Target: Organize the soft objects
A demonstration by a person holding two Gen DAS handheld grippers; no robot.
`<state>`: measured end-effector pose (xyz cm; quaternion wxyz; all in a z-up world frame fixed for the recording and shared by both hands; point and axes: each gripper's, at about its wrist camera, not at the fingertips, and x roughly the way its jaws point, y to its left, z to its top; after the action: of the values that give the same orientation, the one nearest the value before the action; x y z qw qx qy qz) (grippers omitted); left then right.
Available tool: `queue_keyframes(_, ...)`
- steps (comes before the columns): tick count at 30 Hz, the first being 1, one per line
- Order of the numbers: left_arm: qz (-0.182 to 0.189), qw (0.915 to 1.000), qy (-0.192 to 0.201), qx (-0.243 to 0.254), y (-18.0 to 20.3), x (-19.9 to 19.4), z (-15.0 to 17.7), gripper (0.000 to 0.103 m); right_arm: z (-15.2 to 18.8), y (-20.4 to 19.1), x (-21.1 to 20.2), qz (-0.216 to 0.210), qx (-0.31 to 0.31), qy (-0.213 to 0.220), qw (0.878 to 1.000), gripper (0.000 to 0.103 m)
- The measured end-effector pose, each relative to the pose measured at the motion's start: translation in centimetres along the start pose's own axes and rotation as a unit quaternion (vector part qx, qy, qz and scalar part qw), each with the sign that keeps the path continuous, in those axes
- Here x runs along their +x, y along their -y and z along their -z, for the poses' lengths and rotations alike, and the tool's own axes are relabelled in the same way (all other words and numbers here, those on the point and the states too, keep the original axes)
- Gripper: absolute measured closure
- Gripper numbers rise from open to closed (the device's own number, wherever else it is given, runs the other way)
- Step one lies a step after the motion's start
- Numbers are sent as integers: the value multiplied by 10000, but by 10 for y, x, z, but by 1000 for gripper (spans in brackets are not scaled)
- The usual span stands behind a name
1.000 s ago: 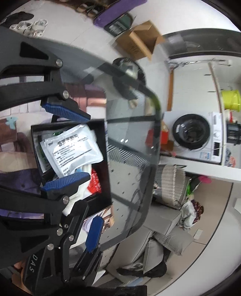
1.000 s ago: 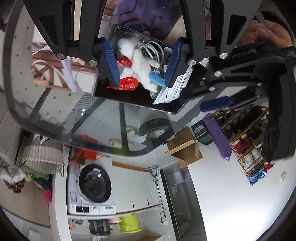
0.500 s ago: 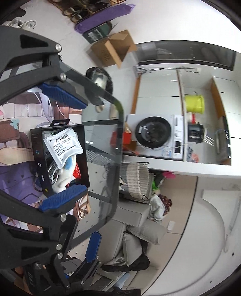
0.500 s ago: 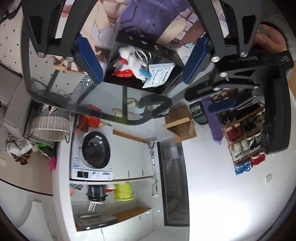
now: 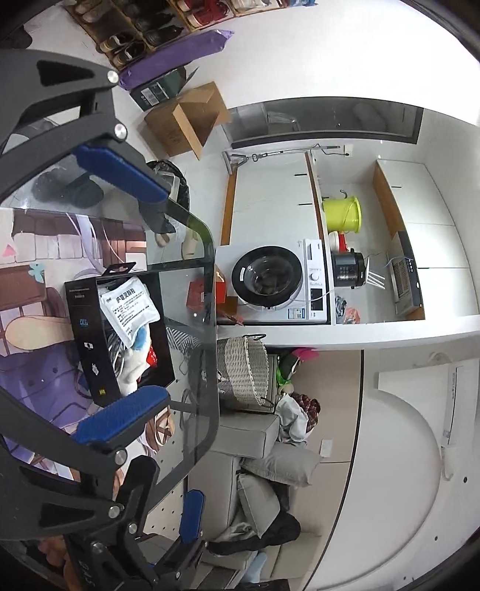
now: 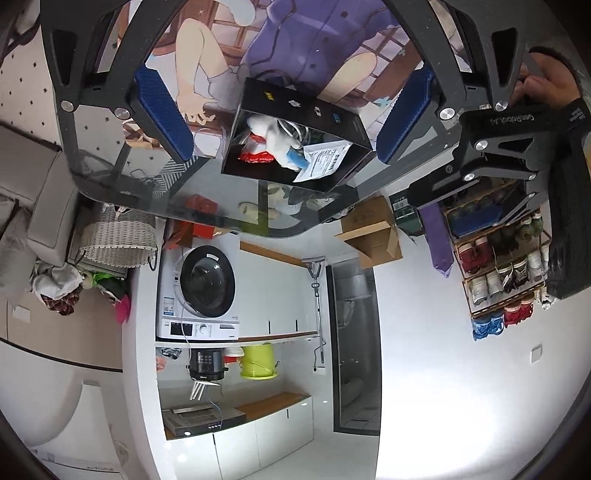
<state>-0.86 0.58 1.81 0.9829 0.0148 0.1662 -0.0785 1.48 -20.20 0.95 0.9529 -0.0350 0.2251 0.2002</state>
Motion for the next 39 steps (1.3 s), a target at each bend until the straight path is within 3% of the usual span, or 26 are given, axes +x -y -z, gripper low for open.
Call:
queue_keyframes(22,61,9994,-273,-210,1,5,4,1,-2,2,4,28,60,-1,10000,1)
queue_keyframes(39,-14,9996,-274,-100,4,6,4,0,1,-3,8,18,39,30,10000,1)
